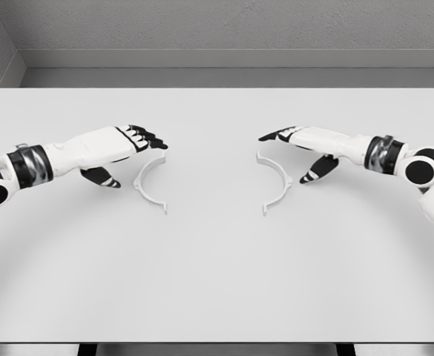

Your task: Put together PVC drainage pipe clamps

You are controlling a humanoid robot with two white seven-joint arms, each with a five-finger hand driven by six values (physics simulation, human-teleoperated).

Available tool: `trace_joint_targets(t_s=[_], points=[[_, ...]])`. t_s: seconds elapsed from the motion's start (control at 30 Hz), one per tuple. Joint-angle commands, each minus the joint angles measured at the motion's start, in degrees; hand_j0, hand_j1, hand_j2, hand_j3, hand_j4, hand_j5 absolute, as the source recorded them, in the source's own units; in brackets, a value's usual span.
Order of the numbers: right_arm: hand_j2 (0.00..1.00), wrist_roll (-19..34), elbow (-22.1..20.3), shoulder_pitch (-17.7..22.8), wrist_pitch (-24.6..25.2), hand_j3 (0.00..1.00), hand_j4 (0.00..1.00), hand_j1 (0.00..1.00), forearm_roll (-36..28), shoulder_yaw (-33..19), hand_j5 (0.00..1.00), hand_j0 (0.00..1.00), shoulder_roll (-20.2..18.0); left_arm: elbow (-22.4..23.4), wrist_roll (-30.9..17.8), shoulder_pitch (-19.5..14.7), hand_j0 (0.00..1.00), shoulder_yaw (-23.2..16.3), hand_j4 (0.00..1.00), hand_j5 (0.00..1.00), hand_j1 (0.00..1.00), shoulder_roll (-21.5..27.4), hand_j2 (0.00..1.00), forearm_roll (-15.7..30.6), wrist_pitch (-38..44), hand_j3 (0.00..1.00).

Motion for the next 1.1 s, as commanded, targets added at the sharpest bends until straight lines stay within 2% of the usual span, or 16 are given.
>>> trace_joint_targets(t_s=[0.0,0.07,0.3,0.33,0.37,0.6,1.07], points=[[1.0,0.03,-0.04,0.0,0.13,1.0,1.0,1.0,-0.37,0.2,1.0,1.0,0.61,1.24,0.03,0.0,1.0,0.13,1.0,1.0,1.0,-0.77,1.0,-1.15,0.15,1.0],[1.0,0.12,-0.04,-0.26,0.13,1.0,1.0,1.0,-0.37,0.2,1.0,1.0,0.79,2.47,0.03,-0.26,1.0,0.22,1.0,1.0,1.0,-2.0,1.0,-2.91,0.15,1.0],[1.0,0.47,-0.04,-0.26,0.13,1.0,1.0,1.0,-0.37,0.29,1.0,1.0,1.58,2.83,0.03,-1.32,1.0,0.22,1.0,1.0,1.0,-2.96,1.0,-3.26,0.15,1.0],[1.0,0.47,-0.04,-0.26,0.13,1.0,1.0,1.0,-0.37,0.29,1.0,1.0,1.67,2.91,0.03,-1.32,1.0,0.31,1.0,1.0,1.0,-3.4,1.0,-5.63,0.15,1.0],[1.0,0.47,-0.04,-0.26,0.13,1.0,1.0,1.0,-0.37,0.29,1.0,1.0,1.67,3.09,0.03,-1.32,1.0,0.31,1.0,1.0,1.0,-4.02,1.0,-5.99,0.15,1.0],[1.0,1.44,-0.04,-0.35,0.13,1.0,1.0,1.0,-0.37,0.38,1.0,1.0,2.81,5.99,0.03,-1.32,1.0,0.22,1.0,1.0,1.0,-4.37,1.0,-6.43,0.15,1.0],[1.0,1.53,0.14,-1.5,0.13,1.0,1.0,1.0,-0.46,2.4,1.0,1.0,4.83,5.99,0.03,-1.85,1.0,-0.13,1.0,1.0,1.0,-7.36,1.0,-8.89,0.15,1.0]])
